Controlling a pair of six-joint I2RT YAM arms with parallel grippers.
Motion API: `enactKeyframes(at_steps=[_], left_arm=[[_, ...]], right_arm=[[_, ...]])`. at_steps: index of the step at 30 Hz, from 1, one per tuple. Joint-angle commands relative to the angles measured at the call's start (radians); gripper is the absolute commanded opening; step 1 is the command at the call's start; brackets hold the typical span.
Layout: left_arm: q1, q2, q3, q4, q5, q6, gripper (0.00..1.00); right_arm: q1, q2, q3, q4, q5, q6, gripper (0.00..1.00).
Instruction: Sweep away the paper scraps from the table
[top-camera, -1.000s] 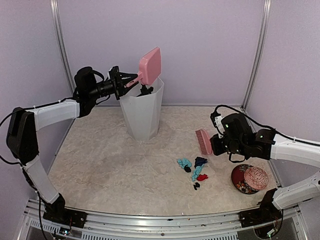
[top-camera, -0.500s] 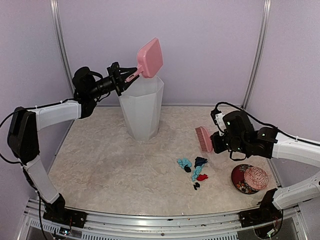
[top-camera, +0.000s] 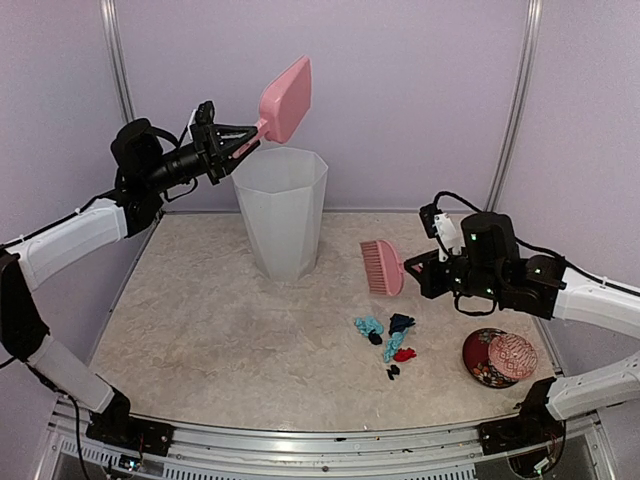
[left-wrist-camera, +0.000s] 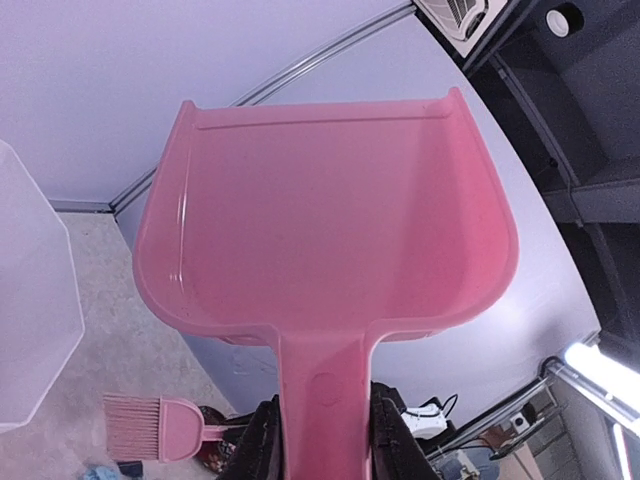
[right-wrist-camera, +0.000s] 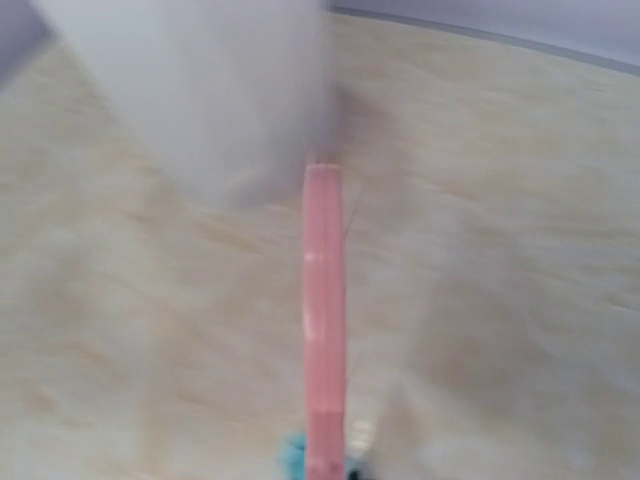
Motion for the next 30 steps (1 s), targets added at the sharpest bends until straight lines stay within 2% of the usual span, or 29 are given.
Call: enactKeyframes(at_steps=[1,6,8,13,22,30], left_arm=[[-0.030,-0.102,-0.021,-0.235,-0.039,0.308,0.00],[-0.083,-0.193,-0.049,-0.430,-0.128,0.517,0.00],[-0.119,-0.222,-0.055,-0.507,-0.193,0.614,0.00],[-0.226,-0.273,-0.076,-0.642,-0.366,0.763,0.00],[-0.439,-0.275,-0.122,-0.764,-0.630,0.922,0.00],[-0.559,-0.264,-0.184,-0.793,-0.725,0.946,0.00]], right_arm=[[-0.013,0.037,-0.054,0.197,-0.212,0.135,0.00],[-0.014,0.124,-0.066,0.254,-0.313,0.223,0.00],[-0.014,0.155,-0.096,0.310,-0.356,0.265,0.00],[-0.014,0.216,-0.124,0.328,-0.386,0.332,0.00],[-0.021,0.164,-0.138,0.126,-0.169,0.324,0.00],[-0.037,0.008,-0.172,-0.008,-0.098,0.318,0.00]])
